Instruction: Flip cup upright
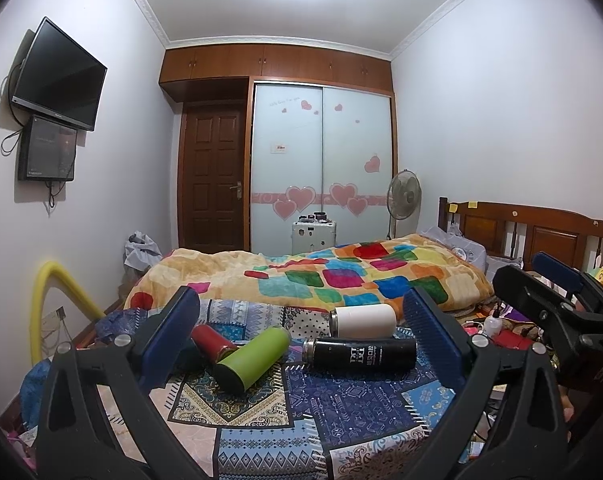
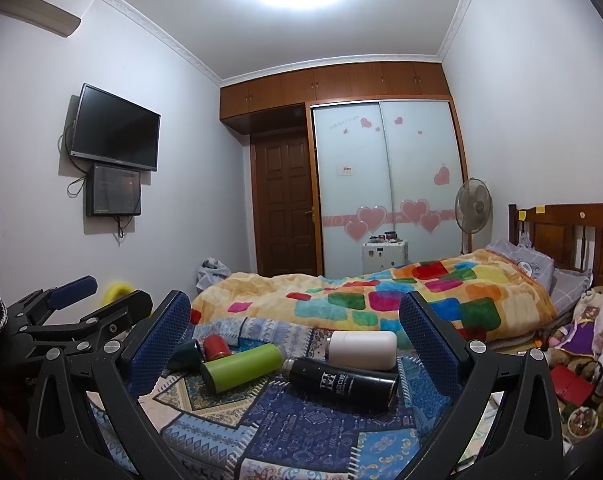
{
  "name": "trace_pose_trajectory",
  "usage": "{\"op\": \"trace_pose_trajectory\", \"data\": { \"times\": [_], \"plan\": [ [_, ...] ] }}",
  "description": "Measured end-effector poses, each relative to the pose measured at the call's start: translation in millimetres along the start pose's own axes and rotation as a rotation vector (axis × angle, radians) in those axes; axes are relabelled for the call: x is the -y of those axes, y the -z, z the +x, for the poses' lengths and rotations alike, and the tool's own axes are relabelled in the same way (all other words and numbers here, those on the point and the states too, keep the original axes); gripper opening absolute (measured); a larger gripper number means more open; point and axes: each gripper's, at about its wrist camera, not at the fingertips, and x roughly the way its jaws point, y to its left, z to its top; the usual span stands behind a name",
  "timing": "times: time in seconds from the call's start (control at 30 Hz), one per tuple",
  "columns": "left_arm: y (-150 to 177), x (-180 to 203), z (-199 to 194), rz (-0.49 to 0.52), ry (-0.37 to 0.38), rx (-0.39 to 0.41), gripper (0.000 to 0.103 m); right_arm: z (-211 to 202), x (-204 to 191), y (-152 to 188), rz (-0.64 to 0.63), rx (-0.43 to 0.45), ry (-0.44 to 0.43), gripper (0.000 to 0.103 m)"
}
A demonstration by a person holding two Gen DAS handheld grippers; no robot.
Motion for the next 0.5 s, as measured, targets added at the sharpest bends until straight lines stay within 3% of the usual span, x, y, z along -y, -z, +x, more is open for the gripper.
{"op": "trace_pose_trajectory", "data": {
  "times": [0.5],
  "plan": [
    [1.7, -1.8, 4.9, -0.002, -0.001, 0.003, 0.103, 1.1, 1.7, -0.1, 0.005, -0.007, 0.005, 0.103]
  ]
}}
